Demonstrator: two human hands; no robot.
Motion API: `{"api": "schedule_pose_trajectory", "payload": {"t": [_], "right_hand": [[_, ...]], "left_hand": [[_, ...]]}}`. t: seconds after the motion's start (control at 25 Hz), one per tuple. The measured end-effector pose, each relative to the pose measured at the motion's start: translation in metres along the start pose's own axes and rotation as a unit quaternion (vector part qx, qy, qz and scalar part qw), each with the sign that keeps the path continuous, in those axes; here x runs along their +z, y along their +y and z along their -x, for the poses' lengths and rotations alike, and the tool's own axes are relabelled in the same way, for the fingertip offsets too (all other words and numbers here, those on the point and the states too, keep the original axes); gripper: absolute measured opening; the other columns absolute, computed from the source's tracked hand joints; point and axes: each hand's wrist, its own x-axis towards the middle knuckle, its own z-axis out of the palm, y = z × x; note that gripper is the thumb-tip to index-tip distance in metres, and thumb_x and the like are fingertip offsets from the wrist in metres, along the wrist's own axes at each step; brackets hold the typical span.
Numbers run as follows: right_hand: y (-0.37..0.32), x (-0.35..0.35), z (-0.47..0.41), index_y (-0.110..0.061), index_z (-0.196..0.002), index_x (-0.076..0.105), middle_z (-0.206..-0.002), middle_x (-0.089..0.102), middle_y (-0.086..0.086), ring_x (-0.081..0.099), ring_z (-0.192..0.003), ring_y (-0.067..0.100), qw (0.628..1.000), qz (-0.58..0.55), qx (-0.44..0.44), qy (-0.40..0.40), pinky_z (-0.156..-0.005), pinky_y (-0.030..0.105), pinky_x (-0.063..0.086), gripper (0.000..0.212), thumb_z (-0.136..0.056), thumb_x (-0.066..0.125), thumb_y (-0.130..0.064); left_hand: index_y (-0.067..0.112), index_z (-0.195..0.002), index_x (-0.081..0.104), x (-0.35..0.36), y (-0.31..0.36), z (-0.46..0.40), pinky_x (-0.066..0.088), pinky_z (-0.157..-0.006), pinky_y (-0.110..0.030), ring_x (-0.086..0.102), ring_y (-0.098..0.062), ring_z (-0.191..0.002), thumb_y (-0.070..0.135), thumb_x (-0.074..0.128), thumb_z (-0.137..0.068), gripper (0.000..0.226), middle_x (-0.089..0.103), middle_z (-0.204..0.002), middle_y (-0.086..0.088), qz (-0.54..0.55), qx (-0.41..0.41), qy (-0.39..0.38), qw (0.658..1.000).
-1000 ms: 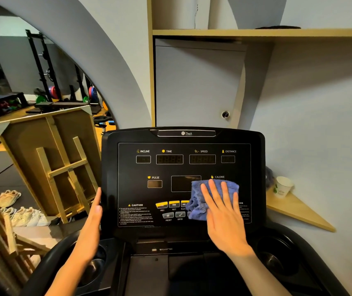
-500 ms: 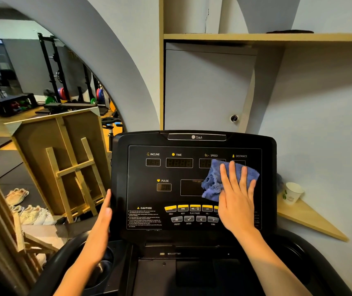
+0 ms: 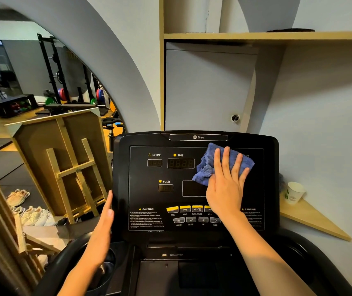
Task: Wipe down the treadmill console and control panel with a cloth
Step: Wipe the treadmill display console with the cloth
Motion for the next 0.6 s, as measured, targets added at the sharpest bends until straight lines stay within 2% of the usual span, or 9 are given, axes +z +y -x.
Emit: {"api": "schedule_pose_trajectory", "payload": {"t": [0.16, 0.24, 0.36, 0.44, 0.52, 0.6], "right_hand": [[-0.018, 0.0, -0.005, -0.02, -0.164, 0.005, -0.172, 0.0, 0.007, -0.004, -0.157, 0.039, 1.0, 0.001, -0.017, -0.004, -0.124, 0.065, 0.006, 0.07, -0.098, 0.019, -0.037], [-0.028, 0.001, -0.005, -0.018, -0.164, 0.005, -0.172, 0.002, 0.008, -0.003, -0.157, 0.04, 1.0, 0.0, -0.028, -0.005, -0.124, 0.066, 0.006, 0.07, -0.098, 0.018, -0.038], [-0.045, 0.003, -0.005, -0.018, -0.164, 0.004, -0.172, 0.0, 0.009, -0.004, -0.157, 0.041, 0.998, 0.003, -0.055, -0.008, -0.124, 0.065, 0.002, 0.073, -0.1, 0.034, -0.035], [-0.058, 0.004, -0.003, -0.018, -0.164, 0.002, -0.172, -0.003, 0.009, -0.007, -0.156, 0.041, 0.997, -0.001, -0.075, -0.015, -0.124, 0.063, -0.002, 0.082, -0.098, 0.048, -0.034], [-0.073, 0.005, 0.002, -0.019, -0.164, 0.001, -0.172, -0.005, 0.008, -0.01, -0.156, 0.041, 0.994, -0.001, -0.103, -0.021, -0.124, 0.062, -0.002, 0.086, -0.096, 0.051, -0.034], [-0.087, 0.01, 0.01, -0.019, -0.164, -0.001, -0.172, -0.006, 0.007, -0.013, -0.156, 0.04, 0.991, -0.001, -0.131, -0.031, -0.124, 0.061, -0.003, 0.089, -0.094, 0.052, -0.033]], "left_hand": [[0.063, -0.144, 0.014, 0.003, 0.007, 0.003, 0.014, -0.118, -0.059, 0.009, -0.015, -0.15, 0.084, 0.035, -0.072, 0.077, 0.01, -0.162, 0.021, 0.007, -0.003, 0.003, 1.0], [0.061, -0.145, 0.014, 0.003, 0.008, 0.004, 0.014, -0.118, -0.059, 0.01, -0.016, -0.15, 0.09, 0.036, -0.067, 0.086, 0.01, -0.162, 0.02, 0.008, -0.011, 0.002, 1.0], [0.061, -0.145, 0.014, 0.002, 0.012, 0.005, 0.013, -0.118, -0.059, 0.008, -0.015, -0.15, 0.091, 0.038, -0.066, 0.088, 0.009, -0.162, 0.021, 0.017, -0.016, -0.006, 1.0], [0.06, -0.145, 0.014, 0.003, 0.016, 0.007, 0.011, -0.119, -0.058, 0.007, -0.015, -0.15, 0.092, 0.038, -0.065, 0.089, 0.008, -0.162, 0.02, 0.016, -0.017, -0.009, 1.0], [0.057, -0.146, 0.014, 0.002, 0.02, 0.007, 0.01, -0.12, -0.055, 0.007, -0.015, -0.15, 0.095, 0.04, -0.059, 0.098, 0.007, -0.163, 0.017, 0.019, -0.021, -0.016, 0.999], [0.056, -0.145, 0.014, 0.003, 0.025, 0.008, 0.009, -0.121, -0.051, 0.007, -0.014, -0.149, 0.094, 0.039, -0.061, 0.096, 0.007, -0.162, 0.017, 0.02, -0.022, -0.013, 0.999]]}}
